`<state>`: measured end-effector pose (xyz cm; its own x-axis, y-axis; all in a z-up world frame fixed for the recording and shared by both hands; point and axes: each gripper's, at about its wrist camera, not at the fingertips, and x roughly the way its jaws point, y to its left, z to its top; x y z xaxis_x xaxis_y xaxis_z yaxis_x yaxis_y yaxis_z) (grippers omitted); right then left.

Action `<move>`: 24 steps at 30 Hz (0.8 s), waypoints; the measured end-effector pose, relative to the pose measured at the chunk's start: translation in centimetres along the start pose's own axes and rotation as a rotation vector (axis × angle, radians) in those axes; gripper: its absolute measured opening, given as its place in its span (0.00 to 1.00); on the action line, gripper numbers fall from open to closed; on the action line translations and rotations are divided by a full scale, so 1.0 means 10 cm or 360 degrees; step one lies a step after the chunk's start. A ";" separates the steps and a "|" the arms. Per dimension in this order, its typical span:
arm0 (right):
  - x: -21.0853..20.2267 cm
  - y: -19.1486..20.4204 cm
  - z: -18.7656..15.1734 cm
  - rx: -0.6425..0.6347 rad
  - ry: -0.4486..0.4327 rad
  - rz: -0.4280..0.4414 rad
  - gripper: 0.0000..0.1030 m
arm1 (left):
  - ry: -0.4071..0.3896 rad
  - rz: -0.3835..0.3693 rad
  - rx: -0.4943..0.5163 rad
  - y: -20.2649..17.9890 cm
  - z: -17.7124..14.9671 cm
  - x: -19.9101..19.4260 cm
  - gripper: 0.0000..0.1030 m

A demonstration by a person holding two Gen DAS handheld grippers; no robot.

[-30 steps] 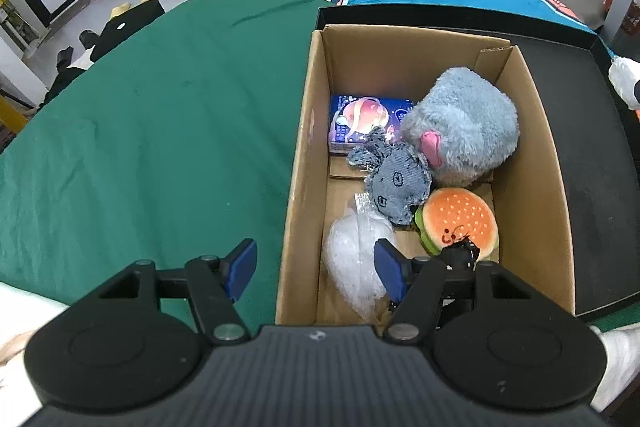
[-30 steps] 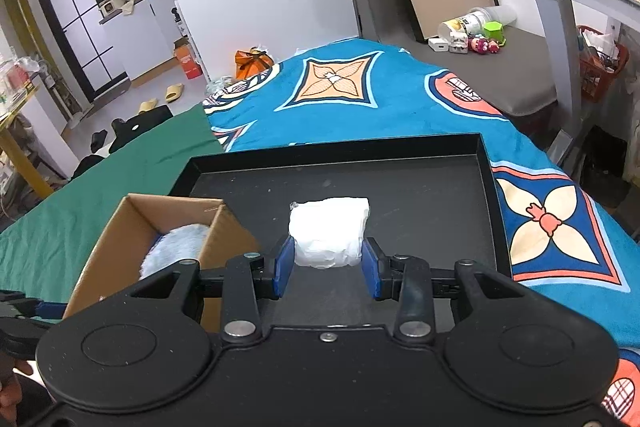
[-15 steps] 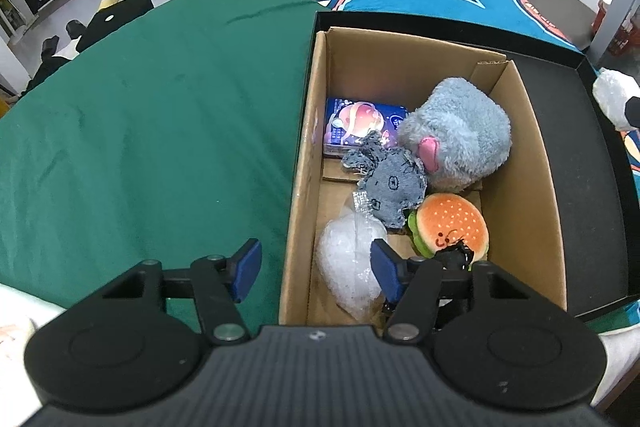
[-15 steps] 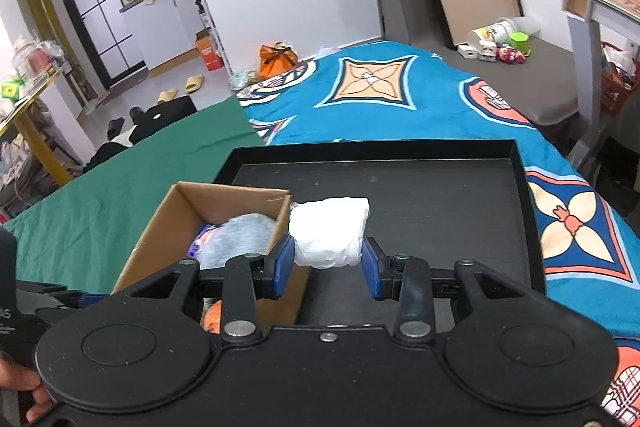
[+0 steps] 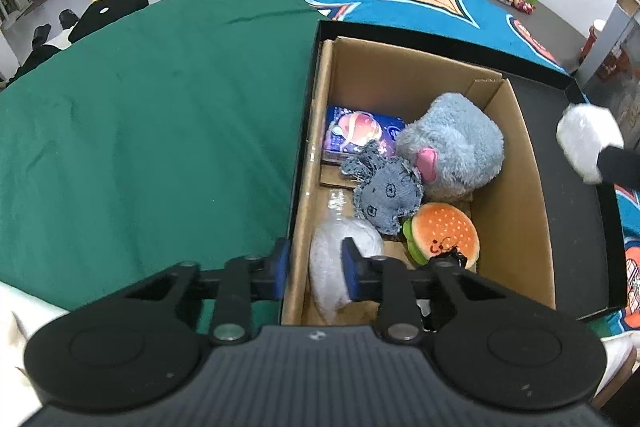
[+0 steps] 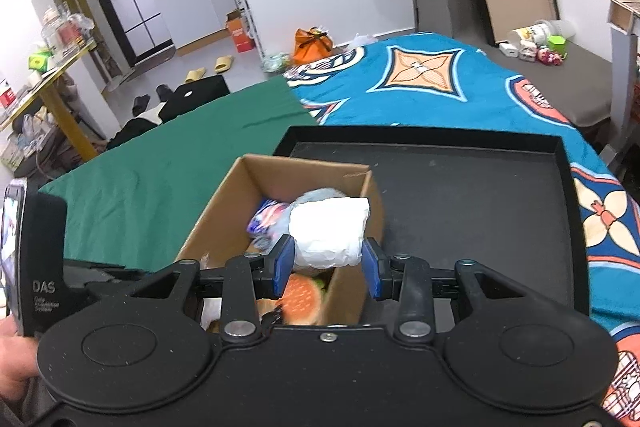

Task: Organize soft objects
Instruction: 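Open the right gripper to release the white cloth bundle into the box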

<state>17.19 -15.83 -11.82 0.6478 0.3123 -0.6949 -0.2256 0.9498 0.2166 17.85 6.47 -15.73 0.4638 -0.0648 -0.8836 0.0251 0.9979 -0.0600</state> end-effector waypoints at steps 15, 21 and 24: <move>-0.11 0.15 -0.08 0.0050 0.0049 0.0062 0.55 | -0.0018 -0.0031 -0.0022 0.06 -0.01 -0.05 0.23; -0.21 0.07 -0.11 0.0105 0.0021 0.0043 0.55 | -0.0017 -0.0015 0.0019 0.00 0.00 -0.11 0.30; -0.27 0.02 -0.12 0.0138 -0.0004 0.0031 0.55 | -0.0024 -0.0006 0.0037 -0.03 0.00 -0.17 0.36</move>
<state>14.50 -16.54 -10.69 0.6459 0.3306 -0.6881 -0.1742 0.9414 0.2888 17.08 6.26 -14.22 0.4770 -0.0689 -0.8762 0.0476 0.9975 -0.0525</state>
